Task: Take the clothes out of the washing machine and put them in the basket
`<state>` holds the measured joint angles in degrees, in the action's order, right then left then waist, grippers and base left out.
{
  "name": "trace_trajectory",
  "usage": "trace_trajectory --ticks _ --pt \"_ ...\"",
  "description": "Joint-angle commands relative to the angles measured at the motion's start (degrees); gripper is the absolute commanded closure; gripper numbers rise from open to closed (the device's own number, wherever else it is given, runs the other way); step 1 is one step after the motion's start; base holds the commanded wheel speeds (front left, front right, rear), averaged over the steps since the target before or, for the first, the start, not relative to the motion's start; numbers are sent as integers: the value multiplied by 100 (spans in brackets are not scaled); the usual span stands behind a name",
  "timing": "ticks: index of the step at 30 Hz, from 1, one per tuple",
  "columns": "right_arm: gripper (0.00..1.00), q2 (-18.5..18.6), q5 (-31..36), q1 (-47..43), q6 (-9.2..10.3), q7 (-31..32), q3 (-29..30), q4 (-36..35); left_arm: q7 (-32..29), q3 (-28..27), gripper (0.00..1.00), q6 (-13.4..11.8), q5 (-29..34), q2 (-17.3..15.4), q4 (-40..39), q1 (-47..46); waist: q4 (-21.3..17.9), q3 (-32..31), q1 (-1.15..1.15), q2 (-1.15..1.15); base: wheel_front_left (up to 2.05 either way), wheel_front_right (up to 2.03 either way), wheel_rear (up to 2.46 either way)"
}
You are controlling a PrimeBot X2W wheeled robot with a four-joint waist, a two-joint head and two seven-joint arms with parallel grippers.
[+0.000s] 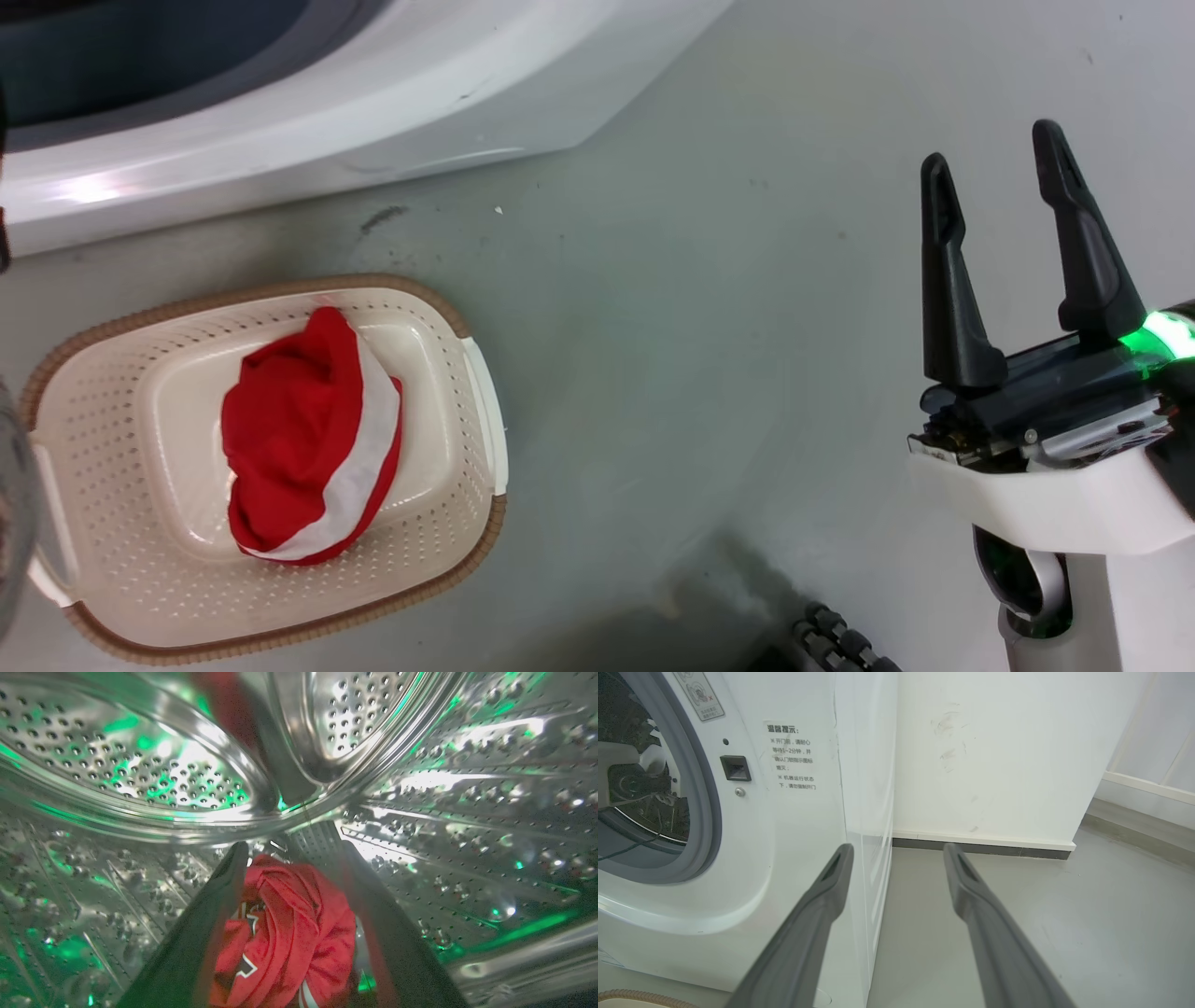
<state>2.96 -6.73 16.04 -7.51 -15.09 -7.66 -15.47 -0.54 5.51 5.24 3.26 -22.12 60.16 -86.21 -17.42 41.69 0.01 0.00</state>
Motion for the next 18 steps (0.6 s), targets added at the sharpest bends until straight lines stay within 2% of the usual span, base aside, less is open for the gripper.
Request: trace_trajectory --ticks 1,6,13,18 --pt "0 -17 -31 122 4 -12 -13 -62 -150 50 0 20 26 -93 105 -154 -129 209 -1 0 0 0 0" --pt "0 -16 -183 202 4 -12 -65 -213 -1018 208 0 112 127 -320 551 -853 -277 450 -1 0 0 0 0" --pt "0 -16 -348 257 5 -12 31 -378 -2586 477 0 202 158 -489 1000 -1878 -404 796 -1 0 0 0 0" --pt "0 -16 -451 260 4 -12 76 -441 -3241 637 0 211 173 -581 1129 -2216 -476 993 -1 0 0 0 0"
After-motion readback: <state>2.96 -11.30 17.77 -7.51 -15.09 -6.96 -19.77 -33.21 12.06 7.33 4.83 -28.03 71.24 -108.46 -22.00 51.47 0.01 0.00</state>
